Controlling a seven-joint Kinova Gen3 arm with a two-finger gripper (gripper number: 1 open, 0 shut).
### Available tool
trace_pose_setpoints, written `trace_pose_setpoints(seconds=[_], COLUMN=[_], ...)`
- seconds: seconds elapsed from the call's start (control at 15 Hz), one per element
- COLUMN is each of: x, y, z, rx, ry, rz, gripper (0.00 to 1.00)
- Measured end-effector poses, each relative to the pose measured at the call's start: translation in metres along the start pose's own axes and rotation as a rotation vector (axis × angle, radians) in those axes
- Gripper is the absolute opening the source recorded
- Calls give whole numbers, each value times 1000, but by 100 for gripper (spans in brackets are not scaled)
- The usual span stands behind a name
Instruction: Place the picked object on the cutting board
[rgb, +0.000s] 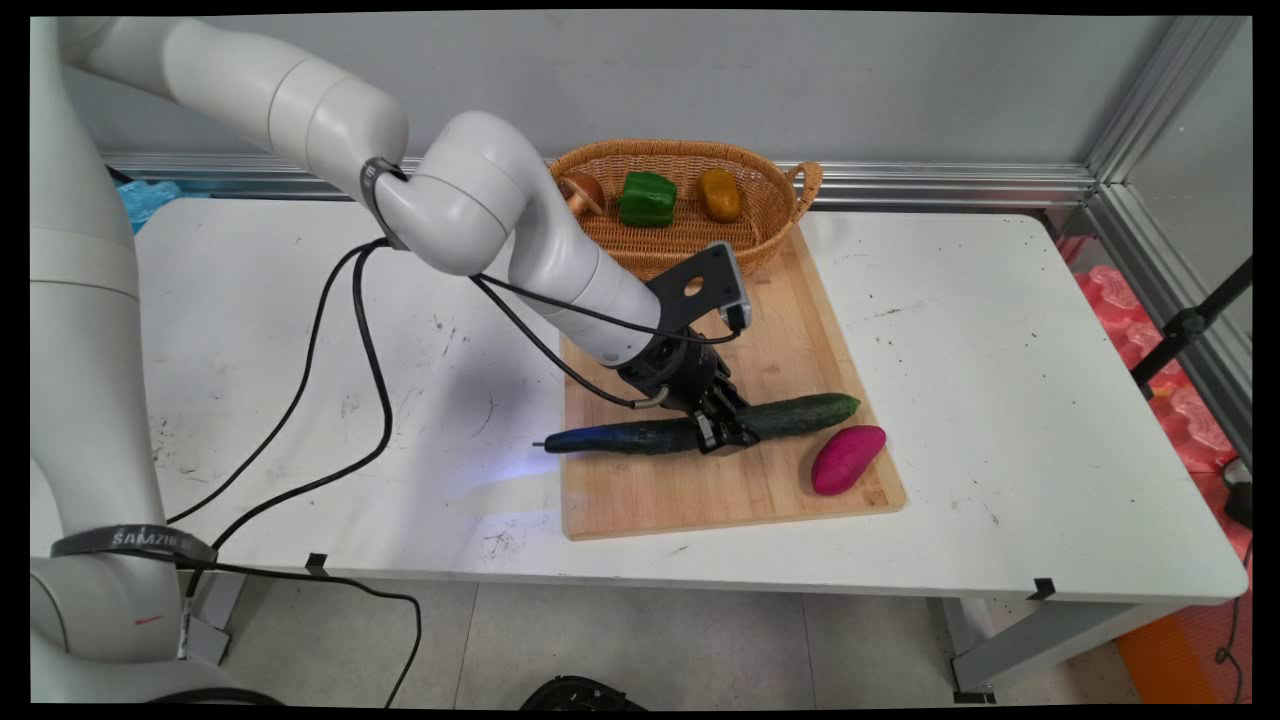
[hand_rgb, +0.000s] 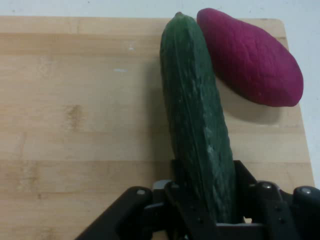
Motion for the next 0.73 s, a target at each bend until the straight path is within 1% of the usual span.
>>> trace_pose_setpoints(seconds=[0.33, 0.4, 0.73], x=[-4, -5, -8], y=[1, 1, -1], z=[7, 8, 11], rx=[-3, -5, -8], ry=[4, 5, 3], rz=[-6, -6, -7], gripper=[0, 100, 100])
